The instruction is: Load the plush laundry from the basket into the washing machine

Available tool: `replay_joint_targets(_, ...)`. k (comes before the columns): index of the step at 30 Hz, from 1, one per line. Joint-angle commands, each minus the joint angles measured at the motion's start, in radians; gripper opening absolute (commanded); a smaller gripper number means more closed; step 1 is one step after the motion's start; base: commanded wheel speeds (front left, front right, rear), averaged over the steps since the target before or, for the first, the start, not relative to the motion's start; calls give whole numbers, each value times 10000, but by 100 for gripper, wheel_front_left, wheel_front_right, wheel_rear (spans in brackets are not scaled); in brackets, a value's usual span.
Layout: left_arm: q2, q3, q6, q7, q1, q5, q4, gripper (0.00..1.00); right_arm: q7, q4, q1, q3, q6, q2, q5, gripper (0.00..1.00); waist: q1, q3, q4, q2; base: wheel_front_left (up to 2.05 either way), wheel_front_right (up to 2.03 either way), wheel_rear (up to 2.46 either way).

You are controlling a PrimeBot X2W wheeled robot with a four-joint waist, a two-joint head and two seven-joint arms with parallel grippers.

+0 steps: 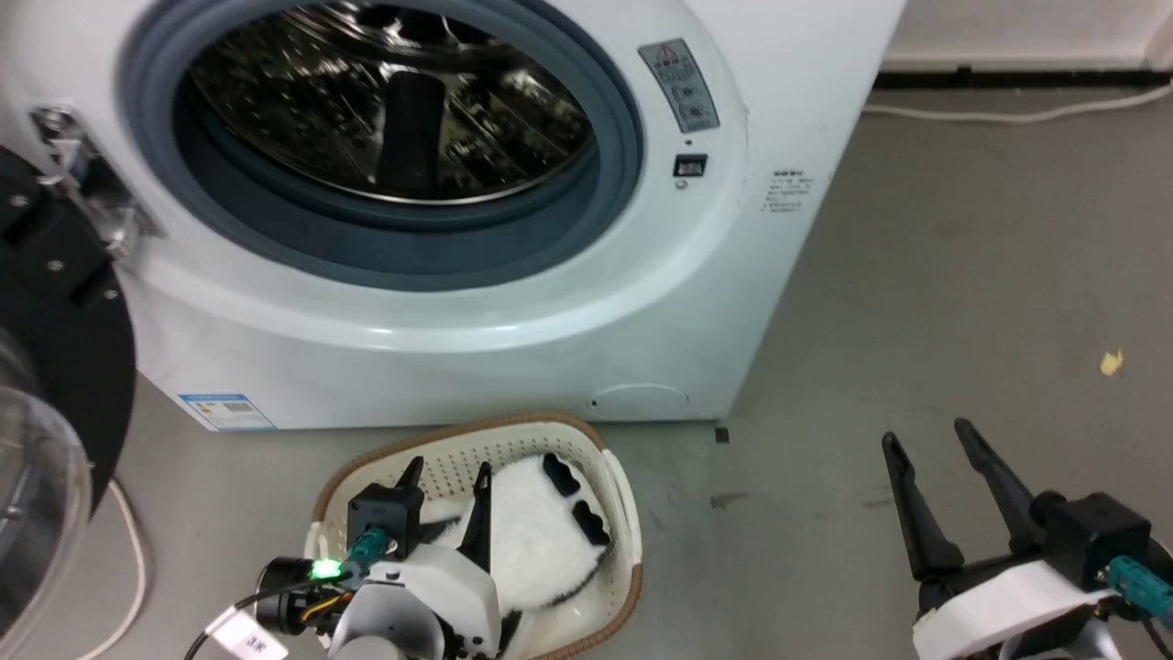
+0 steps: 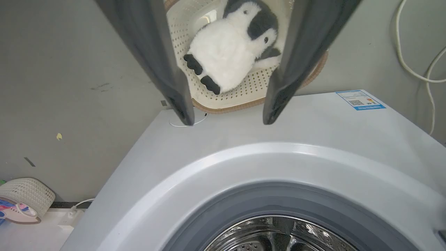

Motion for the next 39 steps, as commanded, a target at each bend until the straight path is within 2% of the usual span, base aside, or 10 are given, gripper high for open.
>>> replay_joint_targets(1, 10, -118, 41, 8, -261, -110, 256, 100, -102, -97, -235, 39, -3, -82, 156, 100, -1, 213, -124, -1, 0, 0, 0)
replay_joint_targets(21, 255, -804, 52, 671, -2067, -1187, 3077, 100, -520, -298, -717, 275, -4, -315, 1138, 100, -1, 1937, -734, -1, 0, 0, 0)
replay_joint_targets(39, 831, -1817, 468, 1355, -4126, -1728, 4992, 100, -895, -524, -1281, 459, -6, -543, 2113, 100, -1, 3827, -1231, -1, 0, 0, 0)
